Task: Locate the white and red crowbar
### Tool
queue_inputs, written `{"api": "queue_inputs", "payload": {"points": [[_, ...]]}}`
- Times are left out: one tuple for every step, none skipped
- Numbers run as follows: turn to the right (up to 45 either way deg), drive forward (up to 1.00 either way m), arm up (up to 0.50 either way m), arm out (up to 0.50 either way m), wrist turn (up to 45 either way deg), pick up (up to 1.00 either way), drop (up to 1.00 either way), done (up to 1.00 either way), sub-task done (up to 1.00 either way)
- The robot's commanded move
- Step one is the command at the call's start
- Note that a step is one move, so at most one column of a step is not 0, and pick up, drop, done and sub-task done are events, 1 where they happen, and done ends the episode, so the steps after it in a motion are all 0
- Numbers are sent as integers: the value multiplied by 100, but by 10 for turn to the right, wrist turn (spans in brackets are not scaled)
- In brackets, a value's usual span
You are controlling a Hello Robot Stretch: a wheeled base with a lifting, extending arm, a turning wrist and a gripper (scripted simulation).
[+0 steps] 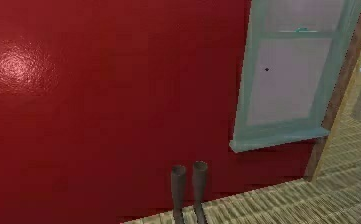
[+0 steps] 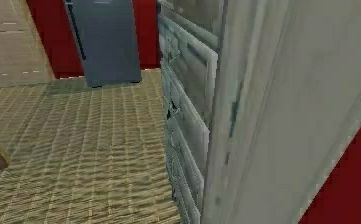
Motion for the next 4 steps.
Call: {"api": "queue_inputs", "payload": {"points": [[30,0,0,0,0,0,0,0,0],[0,20,0,0,0,0,0,0,0],[450,0,0,0,0,0,0,0,0],[120,0,0,0,0,0,0,0,0]]}}
